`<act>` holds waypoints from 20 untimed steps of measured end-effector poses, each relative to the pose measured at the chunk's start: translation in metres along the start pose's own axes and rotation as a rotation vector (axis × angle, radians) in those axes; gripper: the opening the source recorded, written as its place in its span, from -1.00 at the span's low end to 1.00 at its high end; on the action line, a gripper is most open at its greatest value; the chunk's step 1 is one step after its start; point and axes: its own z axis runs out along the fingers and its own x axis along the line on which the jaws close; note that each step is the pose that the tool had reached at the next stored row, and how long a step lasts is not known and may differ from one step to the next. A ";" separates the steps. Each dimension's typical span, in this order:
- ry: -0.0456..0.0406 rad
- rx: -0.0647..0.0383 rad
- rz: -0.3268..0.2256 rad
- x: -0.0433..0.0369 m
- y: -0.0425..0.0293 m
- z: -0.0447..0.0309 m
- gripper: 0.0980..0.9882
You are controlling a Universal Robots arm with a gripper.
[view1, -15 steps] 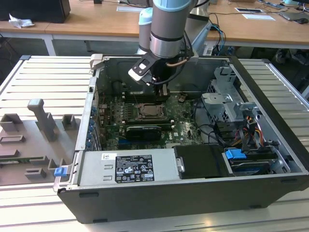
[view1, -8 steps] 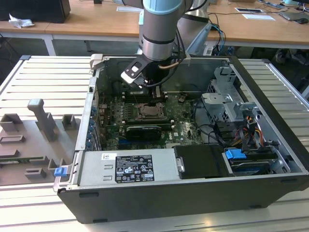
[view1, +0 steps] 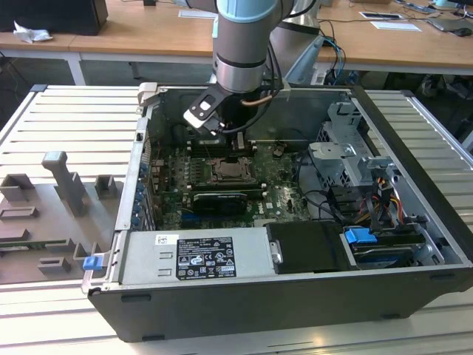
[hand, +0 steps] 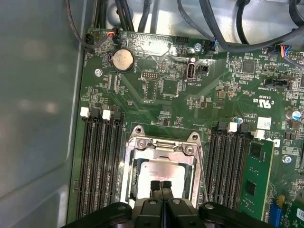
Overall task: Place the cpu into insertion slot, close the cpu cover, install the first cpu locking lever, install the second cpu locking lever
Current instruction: 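Install the first cpu locking lever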
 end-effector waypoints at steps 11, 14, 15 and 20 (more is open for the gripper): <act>-0.0001 0.000 0.000 0.0003 -0.0001 -0.0108 -0.98; -0.0001 0.000 0.000 0.0005 -0.0002 -0.0186 -0.98; 0.0000 0.000 0.000 0.0006 -0.0002 -0.0211 -0.98; 0.0000 -0.001 -0.002 0.0011 -0.0002 -0.0390 -0.98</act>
